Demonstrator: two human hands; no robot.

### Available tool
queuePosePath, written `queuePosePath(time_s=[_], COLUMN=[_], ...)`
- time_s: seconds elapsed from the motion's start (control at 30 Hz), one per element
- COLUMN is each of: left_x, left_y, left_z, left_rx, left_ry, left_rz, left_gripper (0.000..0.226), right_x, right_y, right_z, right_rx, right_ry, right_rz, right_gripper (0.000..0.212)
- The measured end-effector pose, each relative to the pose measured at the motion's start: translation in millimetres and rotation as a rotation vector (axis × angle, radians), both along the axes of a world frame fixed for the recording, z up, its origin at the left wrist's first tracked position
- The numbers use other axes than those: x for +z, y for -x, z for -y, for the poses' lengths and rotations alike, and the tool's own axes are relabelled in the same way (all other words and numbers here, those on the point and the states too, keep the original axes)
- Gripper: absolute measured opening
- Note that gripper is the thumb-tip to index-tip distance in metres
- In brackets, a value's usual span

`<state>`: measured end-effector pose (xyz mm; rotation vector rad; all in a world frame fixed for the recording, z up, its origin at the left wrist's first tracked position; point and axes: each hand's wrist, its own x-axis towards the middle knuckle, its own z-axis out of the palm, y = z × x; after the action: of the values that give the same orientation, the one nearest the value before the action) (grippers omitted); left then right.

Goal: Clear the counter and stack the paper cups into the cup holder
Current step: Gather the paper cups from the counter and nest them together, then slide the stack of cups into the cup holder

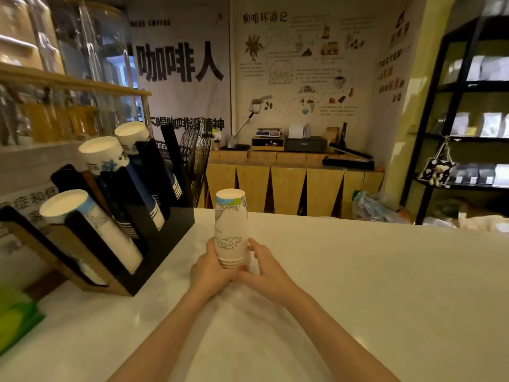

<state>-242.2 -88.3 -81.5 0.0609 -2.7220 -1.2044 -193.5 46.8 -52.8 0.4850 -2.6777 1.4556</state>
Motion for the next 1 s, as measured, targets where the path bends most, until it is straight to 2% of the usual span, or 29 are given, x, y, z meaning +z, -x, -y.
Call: queuePosePath(time_s=[0.4, 0.57, 0.7, 0.87, 1.0], left_x=[-3.4, -0.3, 9.0, 53.1, 105.2], left_y=[-22.7, -29.9, -40.6, -44.4, -59.0], left_z=[-0.7, 1.6, 18.9, 58.7, 83.6], left_rx=[-0.052, -0.049, -0.018, 0.110, 0.183], left_ry=[-0.156, -0.280, -0.347, -0.190, -0.043], left_rz=[-0.182, -0.244, -0.311, -0.500, -0.675], left_gripper=[0.087, 0.085, 0.076, 0.090, 0.089], right_x=[-16.3, -10.8, 1.0, 31.8, 72.7], right_y=[9.9, 10.5, 2.3, -2.9, 1.5], right_z=[5.4, 7.5, 21.9, 61.5, 88.8], right_rx=[-0.058, -0.033, 0.009, 0.125, 0.174], right_ry=[0.299, 0.398, 0.430, 0.586, 0.712], right_rz=[0.124, 0.166, 0.087, 0.024, -0.041], right_gripper=[0.082, 0.071, 0.060, 0.054, 0.050])
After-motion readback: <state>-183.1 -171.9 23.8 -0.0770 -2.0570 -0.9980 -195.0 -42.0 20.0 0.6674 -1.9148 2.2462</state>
